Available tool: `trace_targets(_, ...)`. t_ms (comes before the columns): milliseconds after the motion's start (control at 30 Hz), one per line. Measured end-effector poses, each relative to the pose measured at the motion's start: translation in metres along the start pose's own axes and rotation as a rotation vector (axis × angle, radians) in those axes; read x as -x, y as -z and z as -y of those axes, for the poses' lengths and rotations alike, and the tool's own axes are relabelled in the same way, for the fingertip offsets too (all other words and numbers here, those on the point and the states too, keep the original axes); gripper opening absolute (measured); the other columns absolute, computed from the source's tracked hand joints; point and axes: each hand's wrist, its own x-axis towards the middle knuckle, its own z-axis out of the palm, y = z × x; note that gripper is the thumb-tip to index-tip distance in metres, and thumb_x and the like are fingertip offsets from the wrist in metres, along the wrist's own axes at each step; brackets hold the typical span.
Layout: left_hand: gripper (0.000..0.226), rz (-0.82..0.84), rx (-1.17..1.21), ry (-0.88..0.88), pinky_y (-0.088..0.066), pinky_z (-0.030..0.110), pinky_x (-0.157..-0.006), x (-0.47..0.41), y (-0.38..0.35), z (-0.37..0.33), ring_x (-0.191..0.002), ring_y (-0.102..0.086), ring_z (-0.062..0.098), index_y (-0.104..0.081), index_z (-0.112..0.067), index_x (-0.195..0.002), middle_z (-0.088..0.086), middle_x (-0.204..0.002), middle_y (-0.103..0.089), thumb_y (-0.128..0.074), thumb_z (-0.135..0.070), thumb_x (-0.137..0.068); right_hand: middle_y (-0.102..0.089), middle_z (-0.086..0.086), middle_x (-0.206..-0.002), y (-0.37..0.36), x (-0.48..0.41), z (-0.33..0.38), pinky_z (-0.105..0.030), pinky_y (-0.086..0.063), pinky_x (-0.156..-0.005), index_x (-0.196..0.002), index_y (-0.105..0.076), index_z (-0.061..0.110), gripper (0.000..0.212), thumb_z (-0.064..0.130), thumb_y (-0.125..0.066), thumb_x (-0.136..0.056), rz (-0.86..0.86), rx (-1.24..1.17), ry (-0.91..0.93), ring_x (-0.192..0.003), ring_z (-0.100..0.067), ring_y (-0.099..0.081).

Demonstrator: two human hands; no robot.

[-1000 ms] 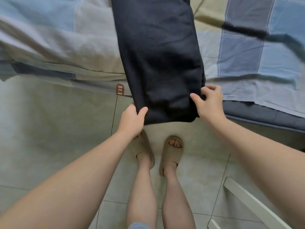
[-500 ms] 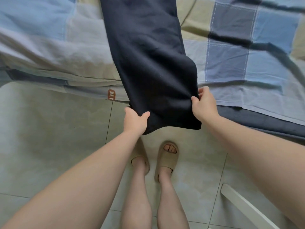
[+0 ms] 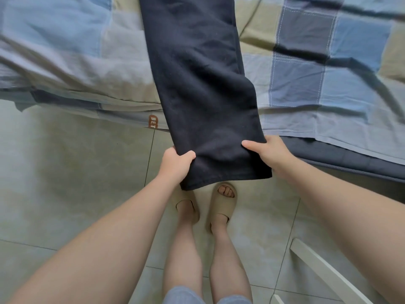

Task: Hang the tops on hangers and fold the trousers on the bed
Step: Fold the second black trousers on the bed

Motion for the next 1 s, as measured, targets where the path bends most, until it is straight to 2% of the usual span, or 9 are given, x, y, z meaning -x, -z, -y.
trace_targets(100, 0.021, 0.008, 0.006, -0.005, -0.046, 0.027, -0.064, 0.028, 0.013, -0.006, -0.088, -0.062, 0.011, -0.057, -0.02, -0.105, -0.006, -0.098, -0.066, -0.063, -0.018, -0.086, -0.077, -0.004, -0.101, 0.004, 0.029, -0.003, -0.043, -0.054, -0.094, -0.099, -0.075, 0.011, 0.029, 0.037, -0.073, -0.087, -0.022, 0.03, -0.022, -0.099, -0.024, -0.072)
trace_targets(167, 0.029, 0.011, 0.041, 0.036, -0.053, 0.033, -0.074, 0.051, 0.022, -0.013, -0.093, -0.064, 0.016, -0.055, -0.018, -0.116, -0.003, -0.106, -0.066, -0.063, -0.021, -0.088, -0.075, -0.009, -0.109, 0.006, 0.052, -0.004, -0.045, -0.054, -0.094, -0.103, -0.072, 0.007, 0.029, 0.034, -0.069, -0.091, -0.013, 0.006, -0.033, -0.105, -0.027, -0.07)
trace_targets(300, 0.027, 0.001, 0.152, 0.058, -0.056, 0.041, -0.095, 0.109, 0.042, -0.028, -0.102, -0.067, 0.024, -0.064, -0.017, -0.118, 0.001, -0.112, -0.071, -0.063, -0.03, -0.094, -0.072, -0.009, -0.118, 0.008, 0.109, 0.007, -0.031, -0.057, -0.069, -0.099, -0.068, 0.021, 0.008, 0.027, -0.064, -0.096, -0.022, -0.153, -0.089, -0.095, -0.021, -0.068)
trace_targets(400, 0.026, -0.008, 0.262, 0.064, -0.06, 0.039, -0.087, 0.161, 0.06, -0.04, -0.098, -0.069, 0.022, -0.065, -0.02, -0.117, -0.001, -0.108, -0.072, -0.063, -0.034, -0.095, -0.071, -0.007, -0.118, 0.01, 0.159, 0.025, -0.036, -0.058, -0.08, -0.1, -0.066, 0.022, 0.005, 0.026, -0.064, -0.097, -0.03, -0.304, -0.131, -0.106, -0.026, -0.067)
trace_targets(500, 0.024, -0.011, 0.335, 0.064, -0.057, 0.026, -0.061, 0.21, 0.087, -0.05, -0.09, -0.069, 0.015, -0.064, -0.023, -0.115, -0.005, -0.103, -0.072, -0.063, -0.035, -0.095, -0.072, -0.005, -0.112, 0.011, 0.212, 0.047, -0.036, -0.057, -0.08, -0.102, -0.065, 0.021, 0.008, 0.026, -0.064, -0.096, -0.015, -0.416, -0.159, -0.097, -0.024, -0.068)
trace_targets(533, 0.024, -0.011, 0.351, 0.071, -0.055, 0.024, -0.059, 0.225, 0.097, -0.051, -0.091, -0.068, 0.014, -0.064, -0.024, -0.115, -0.006, -0.104, -0.072, -0.063, -0.037, -0.095, -0.071, -0.005, -0.11, 0.01, 0.228, 0.055, -0.035, -0.057, -0.079, -0.104, -0.064, 0.021, 0.009, 0.026, -0.064, -0.096, -0.008, -0.442, -0.165, -0.094, -0.024, -0.068)
trace_targets(633, 0.026, 0.002, 0.376, 0.093, -0.052, 0.029, -0.066, 0.262, 0.129, -0.048, -0.097, -0.067, 0.017, -0.063, -0.025, -0.115, -0.005, -0.109, -0.071, -0.063, -0.041, -0.094, -0.069, -0.005, -0.107, 0.005, 0.274, 0.071, -0.035, -0.056, -0.078, -0.108, -0.061, 0.017, 0.014, 0.025, -0.064, -0.097, 0.015, -0.491, -0.171, -0.086, -0.023, -0.066)
trace_targets(767, 0.026, 0.037, 0.391, 0.088, -0.052, 0.031, -0.067, 0.299, 0.168, -0.03, -0.087, -0.068, 0.018, -0.064, -0.023, -0.113, -0.003, -0.106, -0.072, -0.063, -0.042, -0.095, -0.07, -0.007, -0.111, -0.014, 0.329, 0.075, -0.035, -0.054, -0.073, -0.119, -0.059, 0.015, 0.023, 0.022, -0.062, -0.097, 0.034, -0.547, -0.159, -0.082, -0.023, -0.069)
trace_targets(1000, 0.018, 0.087, 0.185, 0.037, -0.053, 0.033, -0.072, 0.337, 0.239, 0.043, -0.088, -0.07, 0.021, -0.061, -0.026, -0.101, -0.001, -0.1, -0.071, -0.061, -0.043, -0.097, -0.071, -0.011, -0.097, -0.093, 0.412, 0.035, -0.034, -0.053, -0.067, -0.105, -0.062, 0.012, 0.013, 0.021, -0.064, -0.095, -0.076, -0.661, -0.158, -0.074, -0.025, -0.069)
